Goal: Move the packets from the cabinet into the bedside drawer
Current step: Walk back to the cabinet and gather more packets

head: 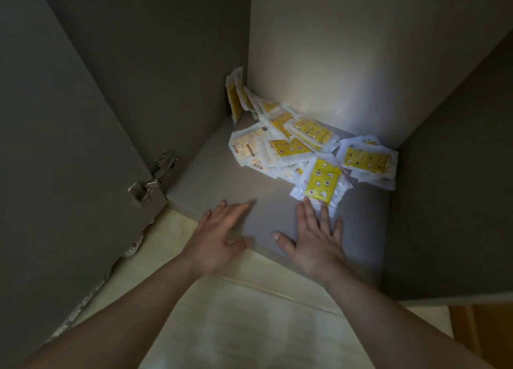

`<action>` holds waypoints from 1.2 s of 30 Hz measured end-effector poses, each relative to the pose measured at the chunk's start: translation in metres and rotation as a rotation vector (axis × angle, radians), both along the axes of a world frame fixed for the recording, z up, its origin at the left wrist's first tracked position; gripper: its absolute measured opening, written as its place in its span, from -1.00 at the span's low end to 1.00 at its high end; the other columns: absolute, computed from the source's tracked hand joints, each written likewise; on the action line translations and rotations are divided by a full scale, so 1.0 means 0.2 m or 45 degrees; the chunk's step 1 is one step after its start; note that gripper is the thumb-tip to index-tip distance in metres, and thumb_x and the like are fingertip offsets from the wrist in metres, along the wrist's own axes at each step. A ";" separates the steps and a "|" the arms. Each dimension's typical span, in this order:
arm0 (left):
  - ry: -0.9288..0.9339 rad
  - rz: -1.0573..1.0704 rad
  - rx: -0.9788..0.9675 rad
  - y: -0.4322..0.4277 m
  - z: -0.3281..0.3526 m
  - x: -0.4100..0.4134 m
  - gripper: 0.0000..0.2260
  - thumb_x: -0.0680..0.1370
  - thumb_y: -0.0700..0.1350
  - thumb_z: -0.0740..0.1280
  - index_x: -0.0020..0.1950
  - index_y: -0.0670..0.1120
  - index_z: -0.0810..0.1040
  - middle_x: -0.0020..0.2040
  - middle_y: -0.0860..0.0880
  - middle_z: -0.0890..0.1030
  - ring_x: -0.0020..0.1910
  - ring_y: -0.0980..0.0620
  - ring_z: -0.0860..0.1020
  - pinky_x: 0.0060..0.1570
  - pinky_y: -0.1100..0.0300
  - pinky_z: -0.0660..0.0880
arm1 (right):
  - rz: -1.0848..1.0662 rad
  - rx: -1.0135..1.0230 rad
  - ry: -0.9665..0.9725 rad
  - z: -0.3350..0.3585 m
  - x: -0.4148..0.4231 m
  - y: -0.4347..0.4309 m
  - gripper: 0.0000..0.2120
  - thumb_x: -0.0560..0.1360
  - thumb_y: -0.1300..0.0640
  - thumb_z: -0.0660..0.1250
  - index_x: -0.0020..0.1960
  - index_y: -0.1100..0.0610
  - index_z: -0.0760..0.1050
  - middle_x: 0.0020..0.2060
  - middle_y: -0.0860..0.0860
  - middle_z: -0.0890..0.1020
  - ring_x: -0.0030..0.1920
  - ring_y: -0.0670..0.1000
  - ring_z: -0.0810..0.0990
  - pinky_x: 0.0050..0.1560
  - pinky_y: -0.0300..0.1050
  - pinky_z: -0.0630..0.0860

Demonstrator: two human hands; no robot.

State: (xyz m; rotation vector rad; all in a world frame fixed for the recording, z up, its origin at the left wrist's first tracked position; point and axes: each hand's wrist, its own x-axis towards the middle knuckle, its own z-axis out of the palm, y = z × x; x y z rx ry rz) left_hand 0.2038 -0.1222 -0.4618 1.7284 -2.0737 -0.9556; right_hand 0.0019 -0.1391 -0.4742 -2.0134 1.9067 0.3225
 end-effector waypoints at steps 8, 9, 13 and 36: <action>-0.006 0.057 -0.072 0.02 -0.05 0.02 -0.18 0.43 -0.28 0.36 0.54 0.01 -0.05 0.56 0.00 -0.01 0.53 0.02 0.01 0.39 0.37 -0.02 | 0.404 -0.021 -0.417 0.04 0.19 0.15 -0.26 0.44 -0.37 -0.15 0.54 -0.05 0.01 0.53 -0.17 -0.06 0.53 -0.05 -0.18 0.49 0.13 -0.22; -0.075 0.015 -0.075 0.03 -0.04 0.01 -0.15 0.45 -0.22 0.37 0.52 0.06 -0.16 0.56 0.01 -0.08 0.54 0.02 -0.05 0.43 0.31 -0.04 | 0.421 -0.147 -0.583 0.05 0.18 0.14 -0.38 0.50 -0.25 -0.02 0.48 -0.02 0.22 0.51 -0.10 0.18 0.52 -0.03 0.05 0.48 0.11 -0.03; -0.481 -0.160 -0.058 0.03 -0.02 -0.06 -0.19 0.51 0.14 0.28 0.50 0.18 -0.28 0.54 0.06 -0.29 0.52 -0.03 -0.30 0.48 0.04 -0.14 | 0.010 -0.770 -0.597 0.11 0.04 -0.04 -0.58 0.48 0.09 0.18 0.33 0.09 0.46 0.36 0.06 0.44 0.39 0.11 0.37 0.39 0.09 0.25; -0.669 -0.053 -0.120 0.05 0.00 -0.04 -0.06 0.47 0.15 0.29 0.36 0.11 -0.52 0.51 0.09 0.00 0.52 0.01 -0.06 0.48 -0.04 -0.12 | 0.441 0.060 -0.208 0.04 0.15 0.22 -0.12 0.27 -0.43 -0.25 0.53 -0.12 -0.16 0.51 -0.24 -0.18 0.49 -0.05 -0.35 0.42 0.21 -0.32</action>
